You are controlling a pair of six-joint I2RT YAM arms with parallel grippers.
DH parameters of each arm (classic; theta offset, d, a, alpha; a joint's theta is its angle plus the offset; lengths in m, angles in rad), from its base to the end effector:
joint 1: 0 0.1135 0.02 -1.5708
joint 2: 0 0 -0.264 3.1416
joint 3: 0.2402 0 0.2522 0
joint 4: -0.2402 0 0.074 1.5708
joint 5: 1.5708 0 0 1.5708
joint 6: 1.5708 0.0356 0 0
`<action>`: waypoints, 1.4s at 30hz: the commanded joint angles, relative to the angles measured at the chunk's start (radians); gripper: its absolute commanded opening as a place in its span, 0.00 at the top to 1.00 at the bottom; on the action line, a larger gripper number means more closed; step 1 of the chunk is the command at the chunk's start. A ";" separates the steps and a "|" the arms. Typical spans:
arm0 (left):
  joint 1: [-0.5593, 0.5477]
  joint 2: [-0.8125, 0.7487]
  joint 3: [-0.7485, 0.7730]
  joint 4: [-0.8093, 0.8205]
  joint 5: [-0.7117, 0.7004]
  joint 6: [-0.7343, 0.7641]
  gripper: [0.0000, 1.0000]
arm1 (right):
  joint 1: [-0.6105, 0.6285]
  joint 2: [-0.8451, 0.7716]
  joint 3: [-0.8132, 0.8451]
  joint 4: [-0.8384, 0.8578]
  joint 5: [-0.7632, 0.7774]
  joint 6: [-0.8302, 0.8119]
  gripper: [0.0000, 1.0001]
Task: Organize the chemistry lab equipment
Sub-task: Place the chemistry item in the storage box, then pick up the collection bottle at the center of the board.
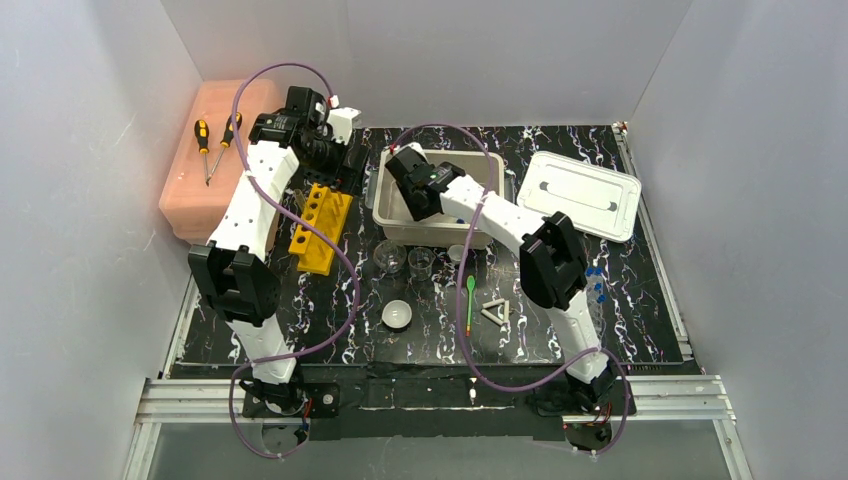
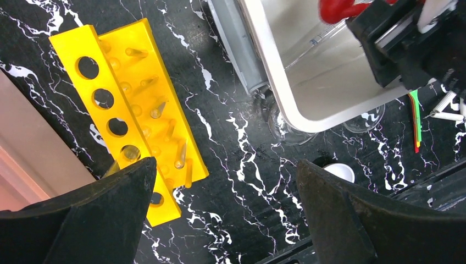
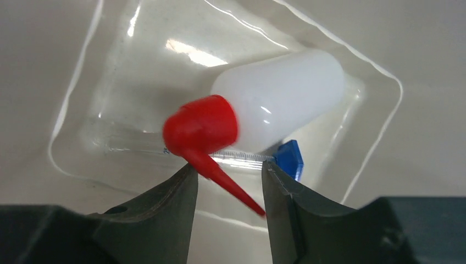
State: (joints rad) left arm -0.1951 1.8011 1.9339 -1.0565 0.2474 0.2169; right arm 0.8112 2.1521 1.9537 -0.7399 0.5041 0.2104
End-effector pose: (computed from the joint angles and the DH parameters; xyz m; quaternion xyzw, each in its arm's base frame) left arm 0.3716 -0.0823 0.3759 0.2309 0.9129 -0.1135 0.3168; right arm 0.3424 0.3356 0.2598 -0.1982 0.9021 -0.0595 0.3786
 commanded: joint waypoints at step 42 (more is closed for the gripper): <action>0.028 -0.058 0.012 -0.068 0.023 0.003 0.02 | 0.286 -0.366 -0.436 0.332 -0.159 0.014 0.25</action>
State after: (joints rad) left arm -0.1722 1.7950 1.9175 -1.0847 0.2729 0.2165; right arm 1.0954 1.7500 1.5452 -0.5423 0.3119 0.2726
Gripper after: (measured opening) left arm 0.983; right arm 0.731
